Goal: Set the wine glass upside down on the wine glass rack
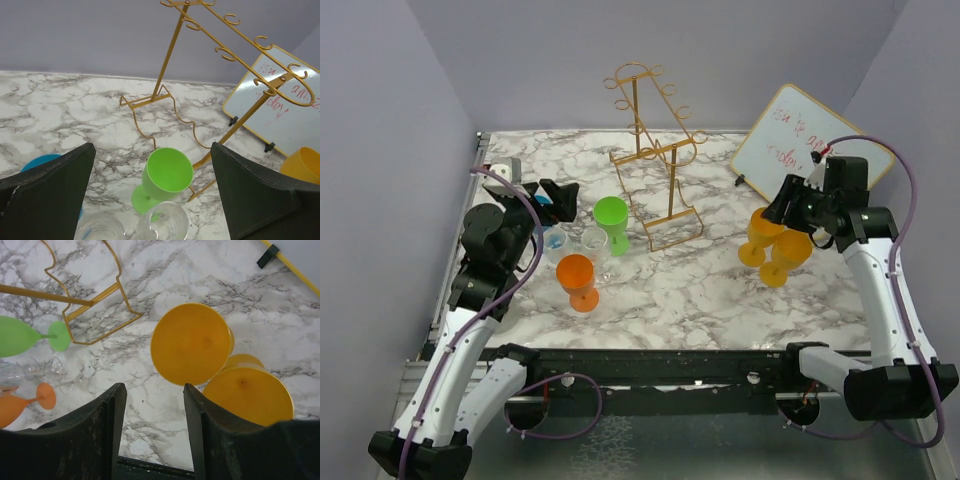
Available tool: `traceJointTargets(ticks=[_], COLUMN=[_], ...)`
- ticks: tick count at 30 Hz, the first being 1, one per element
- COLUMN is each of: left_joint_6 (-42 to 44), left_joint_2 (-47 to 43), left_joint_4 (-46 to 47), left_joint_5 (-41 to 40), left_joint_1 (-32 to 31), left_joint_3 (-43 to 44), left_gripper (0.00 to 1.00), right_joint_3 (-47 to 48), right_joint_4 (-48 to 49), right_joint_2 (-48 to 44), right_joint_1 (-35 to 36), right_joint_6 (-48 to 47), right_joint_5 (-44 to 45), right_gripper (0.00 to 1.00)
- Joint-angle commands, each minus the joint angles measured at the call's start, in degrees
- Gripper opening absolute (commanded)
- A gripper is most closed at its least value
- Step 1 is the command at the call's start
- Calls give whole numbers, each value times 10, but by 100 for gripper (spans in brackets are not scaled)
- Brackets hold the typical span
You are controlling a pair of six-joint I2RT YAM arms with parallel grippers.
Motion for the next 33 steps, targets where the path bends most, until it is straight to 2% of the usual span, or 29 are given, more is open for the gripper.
traceJointTargets(ticks=[1, 5, 12, 19, 22, 27, 33], left_joint_6=[2, 17, -2, -8, -20, -39, -56], left_joint_2=[16, 58, 76, 58, 53, 66, 71], left_joint_4=[23, -11, -14, 39, 41, -10, -32], left_joint_5=[38, 81, 58, 62, 73, 59, 57], left_joint_1=[2, 2, 2, 2, 2, 2, 2], left_joint_3=[6, 40, 34, 0, -1, 31, 51], left_gripper=[99, 99, 99, 99, 99, 99, 99], right_joint_3=[-6, -12, -2, 7, 16, 31, 36], right_joint_4=[-8, 19, 28, 49, 57, 60, 69], right_joint_2=[29, 64, 127, 183, 200, 198, 150], right_joint_1=[36, 81, 132, 168, 183, 213, 223], right_joint_6=[-11, -1, 3, -17, -26, -31, -23], right_joint_5=[11, 60, 173, 207, 224, 249, 257], right_gripper=[54, 54, 50, 35, 23, 1, 1])
